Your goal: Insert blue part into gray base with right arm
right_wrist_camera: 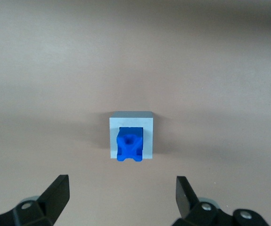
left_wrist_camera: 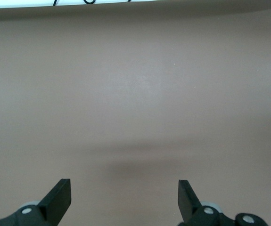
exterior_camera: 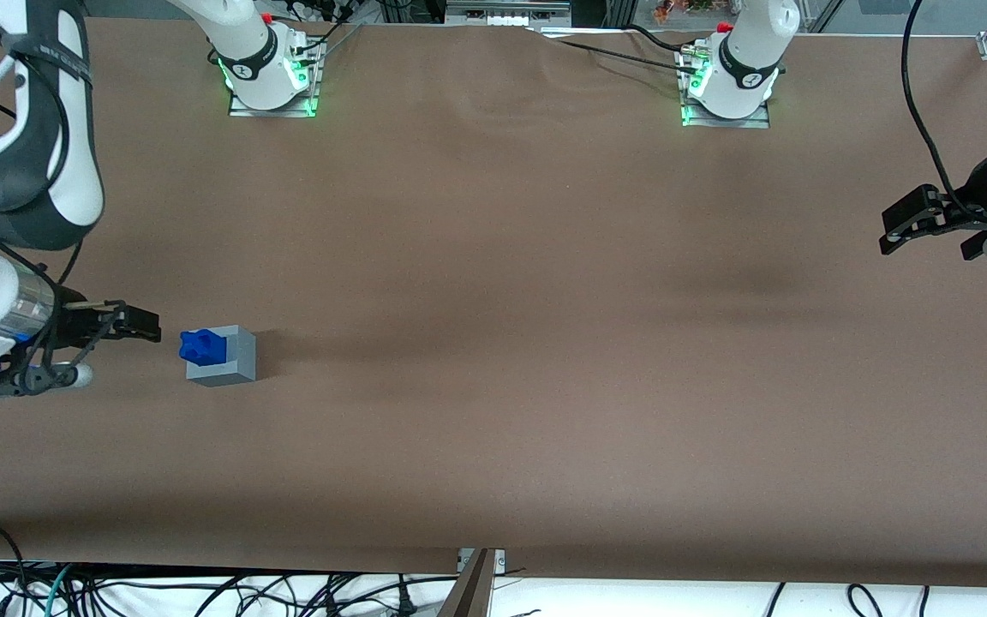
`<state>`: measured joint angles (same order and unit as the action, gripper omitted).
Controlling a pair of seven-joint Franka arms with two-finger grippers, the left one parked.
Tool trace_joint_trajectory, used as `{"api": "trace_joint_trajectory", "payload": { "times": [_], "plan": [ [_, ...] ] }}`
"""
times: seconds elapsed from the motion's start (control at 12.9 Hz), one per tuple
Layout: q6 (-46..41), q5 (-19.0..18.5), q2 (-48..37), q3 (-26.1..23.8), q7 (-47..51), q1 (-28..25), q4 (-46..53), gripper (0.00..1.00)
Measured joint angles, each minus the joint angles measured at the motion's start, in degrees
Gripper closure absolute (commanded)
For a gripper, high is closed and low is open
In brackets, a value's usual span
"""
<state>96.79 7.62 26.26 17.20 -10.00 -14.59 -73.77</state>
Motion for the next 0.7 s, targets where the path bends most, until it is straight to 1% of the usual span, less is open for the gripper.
{"api": "trace_joint_trajectory", "payload": {
  "times": [0.23,0.54,0.62,0.7],
  "plan": [
    [-1.77,-0.02,-1.08,0.02,0.0,0.29,2.81,0.0],
    [-2.17,-0.04,-3.71,0.0,-0.03,1.03,3.22,0.0],
    [-2.63,-0.09,-5.12,-0.39,-0.03,1.74,3.11,0.0],
    [-2.95,-0.88,-6.75,-1.95,-0.07,3.29,2.55,0.0]
  ]
}}
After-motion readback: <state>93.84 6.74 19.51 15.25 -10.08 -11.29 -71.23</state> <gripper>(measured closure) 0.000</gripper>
